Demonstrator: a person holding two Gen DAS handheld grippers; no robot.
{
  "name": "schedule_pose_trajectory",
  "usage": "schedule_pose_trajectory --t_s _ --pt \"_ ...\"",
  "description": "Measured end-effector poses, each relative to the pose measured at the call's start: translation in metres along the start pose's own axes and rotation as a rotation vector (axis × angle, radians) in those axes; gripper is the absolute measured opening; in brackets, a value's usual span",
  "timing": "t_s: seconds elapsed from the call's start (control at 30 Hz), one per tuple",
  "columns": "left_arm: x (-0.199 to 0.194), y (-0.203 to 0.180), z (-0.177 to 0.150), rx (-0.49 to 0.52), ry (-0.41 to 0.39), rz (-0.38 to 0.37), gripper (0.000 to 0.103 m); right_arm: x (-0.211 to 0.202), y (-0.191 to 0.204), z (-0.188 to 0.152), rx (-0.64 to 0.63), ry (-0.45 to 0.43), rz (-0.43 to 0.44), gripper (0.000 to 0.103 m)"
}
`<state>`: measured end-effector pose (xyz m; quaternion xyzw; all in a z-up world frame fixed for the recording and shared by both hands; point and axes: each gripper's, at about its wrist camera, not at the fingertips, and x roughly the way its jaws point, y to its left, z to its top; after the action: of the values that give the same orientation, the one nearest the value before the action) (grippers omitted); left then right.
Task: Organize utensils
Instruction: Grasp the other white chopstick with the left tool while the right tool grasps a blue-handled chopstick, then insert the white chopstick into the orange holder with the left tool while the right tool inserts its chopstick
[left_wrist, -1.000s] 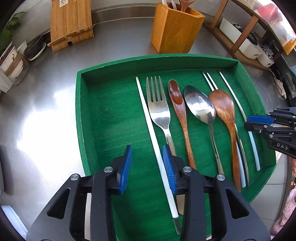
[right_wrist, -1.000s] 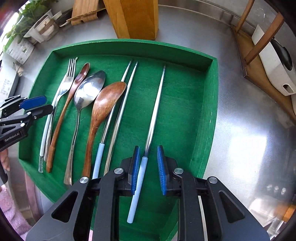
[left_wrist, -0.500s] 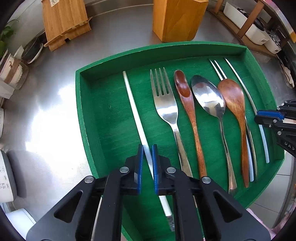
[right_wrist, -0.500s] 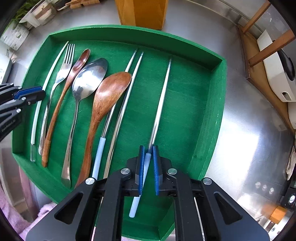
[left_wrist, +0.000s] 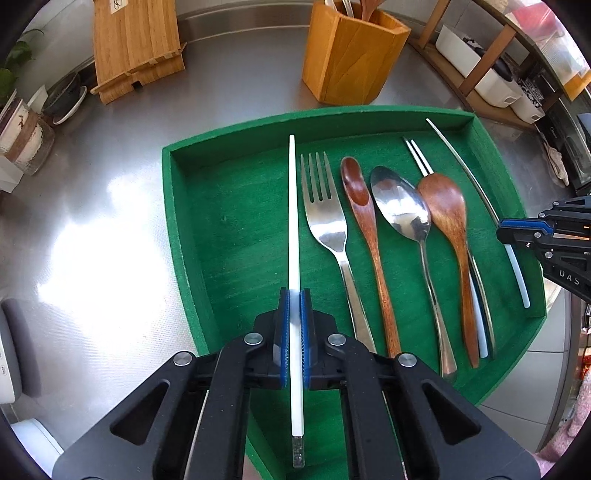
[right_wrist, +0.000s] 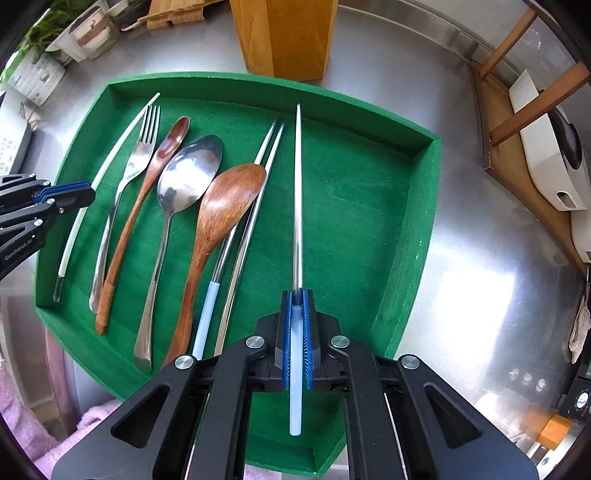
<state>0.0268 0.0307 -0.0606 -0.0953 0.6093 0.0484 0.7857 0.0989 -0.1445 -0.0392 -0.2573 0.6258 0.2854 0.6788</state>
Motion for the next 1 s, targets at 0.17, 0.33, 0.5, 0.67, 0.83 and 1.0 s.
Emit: schedule_pose_trajectory --t_s 0.17,0.33,0.5,0.67,0.83,1.0 --pt "-0.042 0.003 0.0 -0.004 -0.171 -0.084 0.004 -0.036 -0.013 -0.005 0.009 -0.141 0.097 0.006" --pt "-0.082 0.001 0.009 -0.005 -0.451 -0.153 0.004 -0.07 -0.022 -0.003 0.011 -0.429 0.217 0.006" --pt "-0.099 -0.004 0.025 -0.028 -0.68 -0.211 0.004 -0.083 -0.032 0.011 0.03 -0.665 0.269 0.006" --pt "-0.103 -0.012 0.044 -0.045 -0.863 -0.226 0.004 -0.09 -0.045 0.026 0.062 -0.873 0.294 0.006" --pt "-0.106 -0.013 0.069 -0.09 -1.016 -0.195 0.004 -0.102 -0.055 0.054 0.119 -1.028 0.28 0.006" --pt "-0.099 -0.016 0.098 -0.132 -1.104 -0.187 0.004 -0.101 -0.063 0.082 0.158 -1.12 0.272 0.006"
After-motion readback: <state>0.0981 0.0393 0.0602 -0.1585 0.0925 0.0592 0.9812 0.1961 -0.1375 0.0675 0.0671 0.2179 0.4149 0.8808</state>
